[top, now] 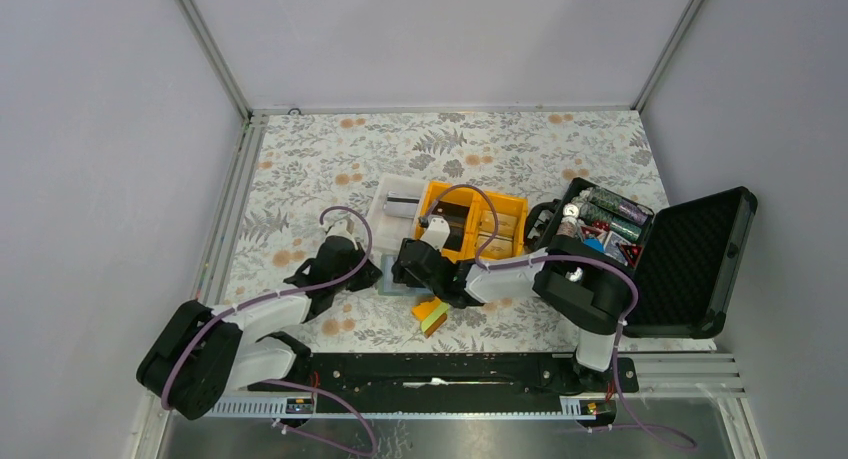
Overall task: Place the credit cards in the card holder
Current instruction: Insert the credit card into the card holder.
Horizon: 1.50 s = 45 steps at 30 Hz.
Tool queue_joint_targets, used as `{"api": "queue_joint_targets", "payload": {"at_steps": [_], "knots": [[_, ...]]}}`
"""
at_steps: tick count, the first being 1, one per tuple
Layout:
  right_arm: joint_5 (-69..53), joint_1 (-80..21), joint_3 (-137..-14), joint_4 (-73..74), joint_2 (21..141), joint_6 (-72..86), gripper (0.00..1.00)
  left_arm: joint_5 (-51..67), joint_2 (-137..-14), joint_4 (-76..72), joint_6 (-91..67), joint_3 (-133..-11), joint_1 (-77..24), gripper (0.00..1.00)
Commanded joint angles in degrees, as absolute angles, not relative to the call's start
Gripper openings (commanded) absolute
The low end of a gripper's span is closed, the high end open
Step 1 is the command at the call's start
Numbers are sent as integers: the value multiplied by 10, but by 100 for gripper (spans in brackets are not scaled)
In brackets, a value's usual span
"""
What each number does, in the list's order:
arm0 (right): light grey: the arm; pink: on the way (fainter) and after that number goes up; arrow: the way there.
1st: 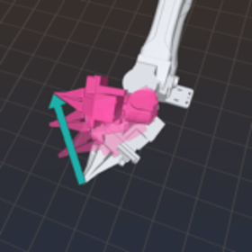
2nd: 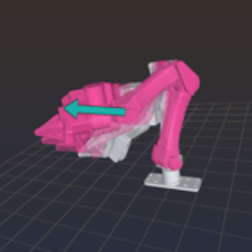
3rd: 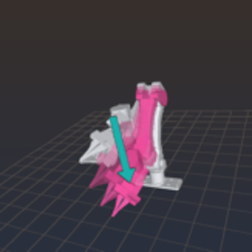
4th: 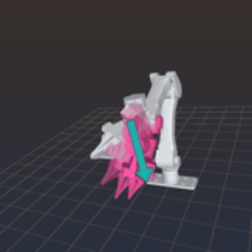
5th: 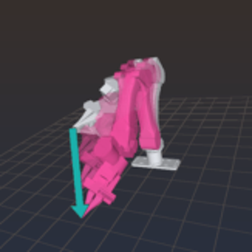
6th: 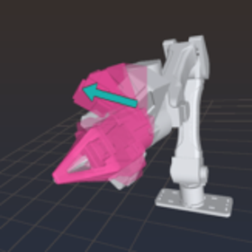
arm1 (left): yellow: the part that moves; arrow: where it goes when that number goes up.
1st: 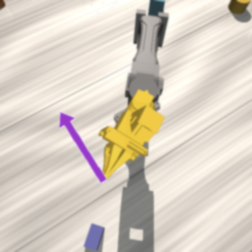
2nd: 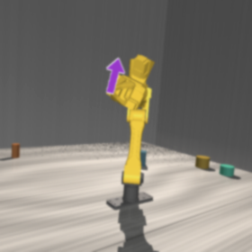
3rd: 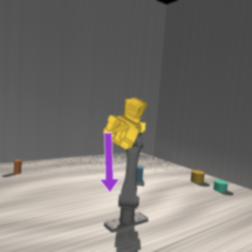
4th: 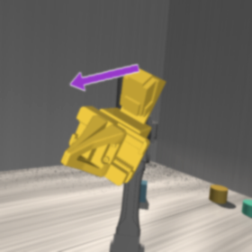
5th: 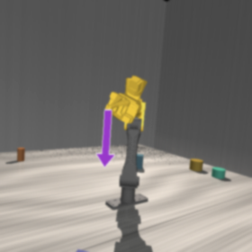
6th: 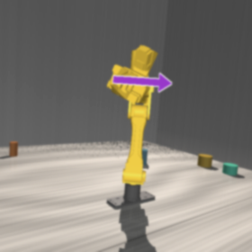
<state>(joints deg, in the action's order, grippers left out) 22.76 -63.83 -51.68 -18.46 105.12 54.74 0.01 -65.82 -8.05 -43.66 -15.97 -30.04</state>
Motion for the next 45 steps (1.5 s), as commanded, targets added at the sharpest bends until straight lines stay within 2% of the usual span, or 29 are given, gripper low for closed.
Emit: {"api": "queue_joint_targets", "payload": {"at_steps": [1,7,13,18,20,23,27,34,45], "knots": [[201,-645,-553,-178,1075,534,53,34,-681,-110,-429,-143,-301,3],[191,-645,-545,-196,1065,536,56,41,-677,-115,-437,-138,-301,1],[211,-645,-536,-168,1032,515,66,19,-634,-66,-444,-148,-301,3],[221,-645,-500,-154,941,471,75,2,-582,-3,-438,-181,-299,23],[212,-645,-491,-146,899,448,81,-11,-567,29,-436,-194,-295,36],[186,-645,-501,-117,861,389,84,-11,-548,53,-431,-212,-283,51],[165,-641,-559,-66,861,293,87,-3,-538,65,-416,-243,-251,64],[173,-606,-684,-10,931,97,91,-44,-571,43,-382,-299,-178,61],[65,-514,-887,90,1128,-77,92,48,-665,-178,-310,-298,-138,59]]}}
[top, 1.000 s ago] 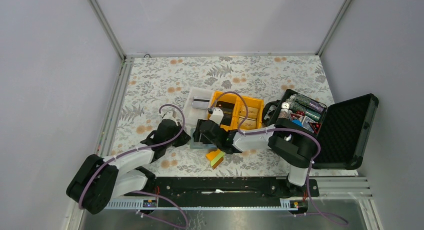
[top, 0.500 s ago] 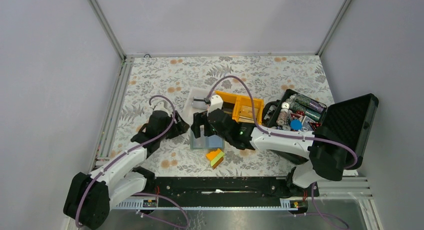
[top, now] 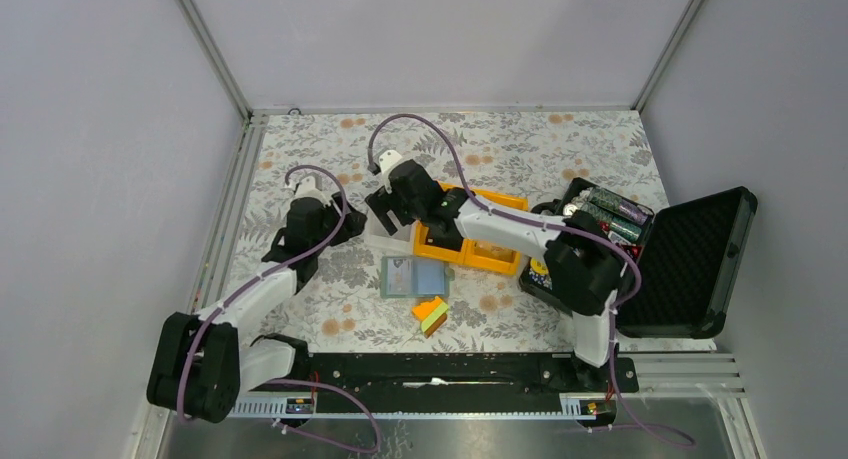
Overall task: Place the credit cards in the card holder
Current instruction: Insert the credit card into the card holder, then pick up the credit card from the storage box.
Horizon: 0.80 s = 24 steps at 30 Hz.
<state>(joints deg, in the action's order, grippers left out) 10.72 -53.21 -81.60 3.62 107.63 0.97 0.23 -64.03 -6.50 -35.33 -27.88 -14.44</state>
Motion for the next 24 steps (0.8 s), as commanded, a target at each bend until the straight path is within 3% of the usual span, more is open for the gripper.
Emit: {"api": "queue_joint_targets", "payload": {"at_steps": [1,9,18,24], "knots": [[65,-510,-902,98,1146,-88,92,56,-674,-186,-305,-301,-139,58],[70,-495,-988,135,1250,-159,93,72,-740,-229,-282,-316,-137,54],[77,-484,-1042,155,1312,-201,92,88,-783,-266,-296,-315,-137,40],[86,-482,-1046,154,1338,-219,86,85,-796,-269,-299,-316,-137,29]]}}
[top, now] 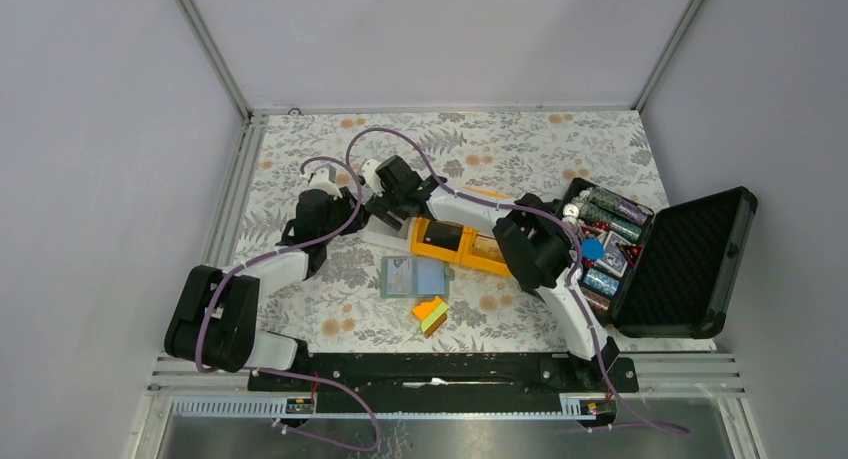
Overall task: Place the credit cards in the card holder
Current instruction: Pick up the credit card from the storage box.
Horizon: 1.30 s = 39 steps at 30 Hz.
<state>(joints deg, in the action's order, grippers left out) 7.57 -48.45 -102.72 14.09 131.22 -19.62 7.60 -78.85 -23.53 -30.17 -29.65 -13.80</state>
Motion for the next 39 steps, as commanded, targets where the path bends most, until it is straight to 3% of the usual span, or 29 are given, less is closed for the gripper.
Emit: {"api": "queue_joint_targets", "payload": {"at_steps": [1,10,20,23,27,39], "knots": [[87,-482,-1046,154,1341,-221,84,84,-796,-269,-300,-316,-137,28],[124,-481,-1039,151,1367,-242,67,58,-784,-261,-317,-307,-137,23],[155,-482,-1000,107,1365,-264,58,35,-758,-259,-347,-286,-131,20],[159,-482,-988,101,1358,-262,49,30,-750,-255,-349,-281,-126,20],[165,-482,-963,76,1325,-259,30,24,-736,-254,-353,-271,-120,20],[207,-489,-940,21,1270,-276,20,31,-721,-253,-361,-267,-112,21]]}}
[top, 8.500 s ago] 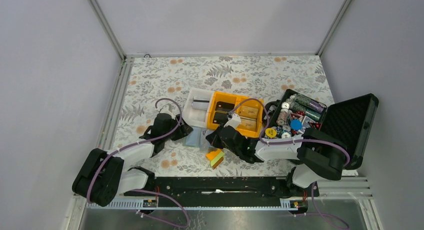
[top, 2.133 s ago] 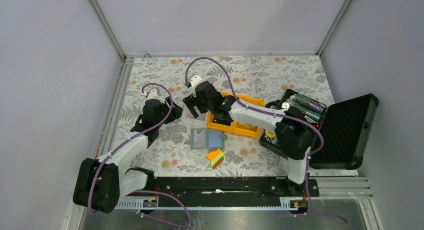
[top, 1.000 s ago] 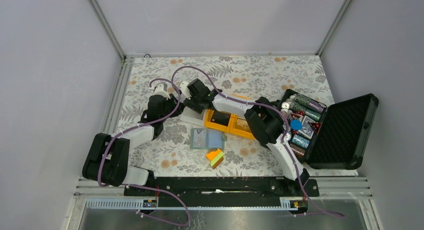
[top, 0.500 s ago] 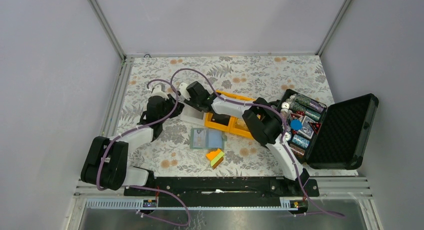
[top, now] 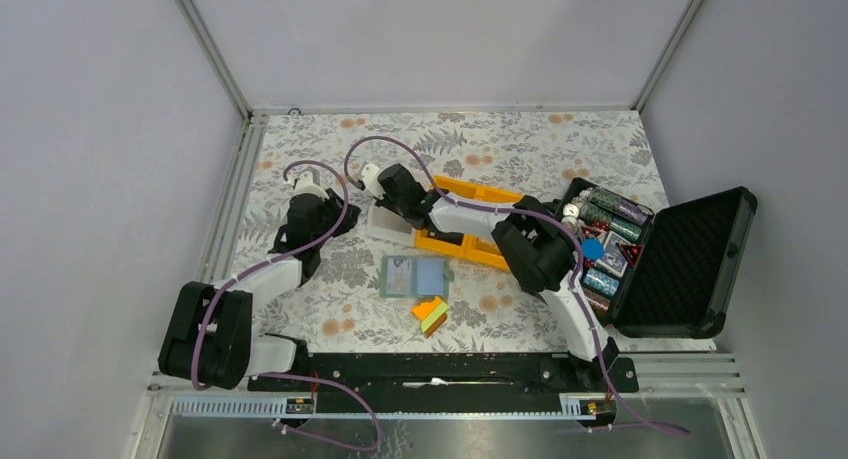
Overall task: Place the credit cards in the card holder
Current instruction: Pick up the credit card from the storage box.
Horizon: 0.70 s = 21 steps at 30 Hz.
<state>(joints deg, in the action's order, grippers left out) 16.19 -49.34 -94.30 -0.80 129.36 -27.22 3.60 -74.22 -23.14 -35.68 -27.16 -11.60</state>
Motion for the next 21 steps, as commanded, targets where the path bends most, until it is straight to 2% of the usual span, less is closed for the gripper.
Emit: {"api": "queue_joint_targets", "payload": {"at_steps": [1,5,6,12,21], "knots": [[207,-488,-940,21,1270,-277,18,31,-720,-252,-360,-267,-112,21],[217,-490,-930,8,1259,-270,1,31,-715,-250,-360,-266,-111,21],[226,-493,-922,-5,1254,-270,0,31,-714,-250,-360,-266,-110,21],[308,-527,-883,-84,1219,-281,0,36,-707,-249,-366,-268,-110,21],[309,-531,-899,-32,1183,-216,0,41,-684,-234,-367,-268,-110,20]]}}
